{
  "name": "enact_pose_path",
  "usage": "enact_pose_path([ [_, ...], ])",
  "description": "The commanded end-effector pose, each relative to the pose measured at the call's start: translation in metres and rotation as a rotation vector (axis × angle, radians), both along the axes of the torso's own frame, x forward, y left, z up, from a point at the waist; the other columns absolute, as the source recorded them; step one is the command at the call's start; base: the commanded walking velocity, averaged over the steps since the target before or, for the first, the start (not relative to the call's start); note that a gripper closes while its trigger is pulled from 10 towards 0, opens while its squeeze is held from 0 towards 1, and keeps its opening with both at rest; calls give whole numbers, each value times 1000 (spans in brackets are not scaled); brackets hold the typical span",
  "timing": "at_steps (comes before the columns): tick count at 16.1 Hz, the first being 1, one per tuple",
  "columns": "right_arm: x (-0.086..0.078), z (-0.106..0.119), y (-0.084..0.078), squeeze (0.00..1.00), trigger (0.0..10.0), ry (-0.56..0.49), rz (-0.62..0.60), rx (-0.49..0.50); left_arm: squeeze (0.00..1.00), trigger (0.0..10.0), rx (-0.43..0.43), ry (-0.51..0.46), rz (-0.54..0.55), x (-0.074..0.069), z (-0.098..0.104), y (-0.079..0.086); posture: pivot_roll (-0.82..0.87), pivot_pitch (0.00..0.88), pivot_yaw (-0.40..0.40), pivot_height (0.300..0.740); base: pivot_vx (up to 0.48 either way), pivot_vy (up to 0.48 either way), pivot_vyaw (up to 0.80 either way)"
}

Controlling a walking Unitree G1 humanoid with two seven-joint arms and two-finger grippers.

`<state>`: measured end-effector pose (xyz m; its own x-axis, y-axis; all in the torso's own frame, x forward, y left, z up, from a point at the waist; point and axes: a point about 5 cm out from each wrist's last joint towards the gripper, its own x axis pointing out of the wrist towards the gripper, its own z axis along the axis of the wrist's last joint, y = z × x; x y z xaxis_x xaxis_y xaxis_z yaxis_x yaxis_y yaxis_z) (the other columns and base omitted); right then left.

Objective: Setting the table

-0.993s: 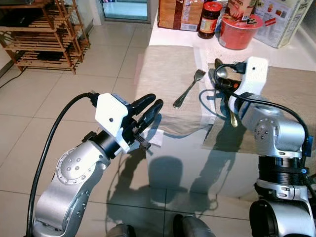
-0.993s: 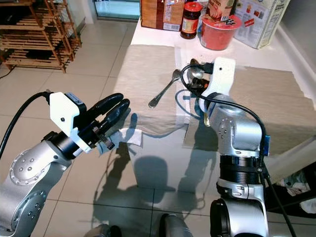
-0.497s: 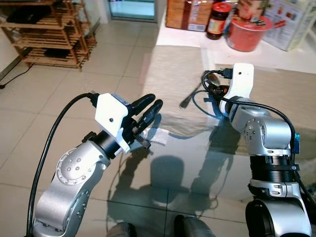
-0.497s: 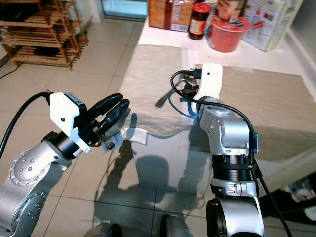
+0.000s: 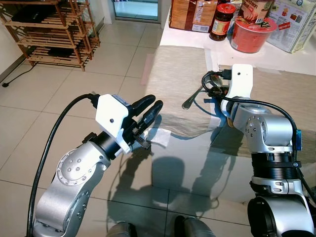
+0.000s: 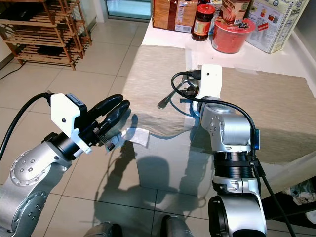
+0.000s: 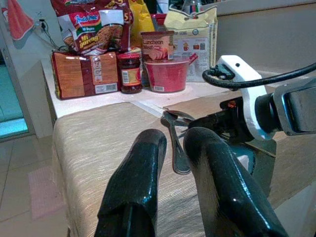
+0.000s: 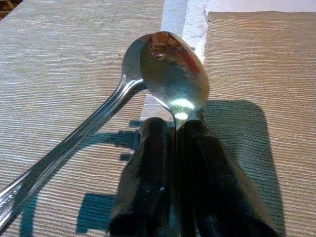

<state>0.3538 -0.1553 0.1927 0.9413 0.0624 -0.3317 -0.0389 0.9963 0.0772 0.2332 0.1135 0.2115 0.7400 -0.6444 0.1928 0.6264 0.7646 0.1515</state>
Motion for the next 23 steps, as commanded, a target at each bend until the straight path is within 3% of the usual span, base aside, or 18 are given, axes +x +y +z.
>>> enact_pose_path([
  [1, 0, -6, 1, 0, 0, 47, 1, 25, 0, 10000, 9, 2, 0, -1, 0, -1, -73, 112, -5, 740, 0, 0, 0],
  [6, 2, 0, -2, 0, 0, 13, -41, 117, 0, 10000, 12, 0, -2, 0, 0, -1, -74, 106, -3, 740, 0, 0, 0],
  [8, 4, 8, -7, 0, 0, -48, -84, 183, 0, 10000, 13, -1, -4, 0, 1, -1, -74, 106, -2, 740, 0, 0, 0],
  [12, 6, 46, -22, 0, 0, -298, -162, 480, 0, 10000, 12, -4, -5, 0, 2, -1, -74, 106, 2, 740, 0, 0, 0],
  [14, 4, 59, -25, 0, 0, -375, -148, 572, 0, 10000, 12, -5, -4, 1, 2, -1, -75, 106, 3, 740, 0, 0, 0],
  [15, 3, 61, -25, 0, 4392, -397, -134, 602, 0, 10000, 10, -7, -3, 1, 2, -1, -75, 106, 5, 740, 0, 0, 0],
  [16, 0, 68, -22, 0, 10000, -463, -75, 655, 0, 10000, 0, -14, 8, 2, 4, 0, -76, 106, 5, 740, 0, 0, 0],
  [18, -11, 77, -14, 0, 10000, -550, 89, 766, 0, 10000, -87, -41, 106, 8, 10, 11, -79, 105, 5, 740, 0, 0, 0],
  [20, -41, 79, 4, 0, 10000, -640, 414, 824, 0, 10000, -267, -52, 261, 15, 16, 35, -81, 103, 6, 740, 0, 0, 0],
  [21, -54, 69, 15, 0, 10000, -628, 532, 754, 0, 10000, -322, -35, 302, 15, 12, 45, -86, 102, 5, 740, 0, 0, 0],
  [23, -61, 50, 29, 0, 10000, -567, 600, 621, 0, 10000, -393, -19, 313, 12, 7, 52, -86, 100, 3, 740, 0, -377, 0],
])
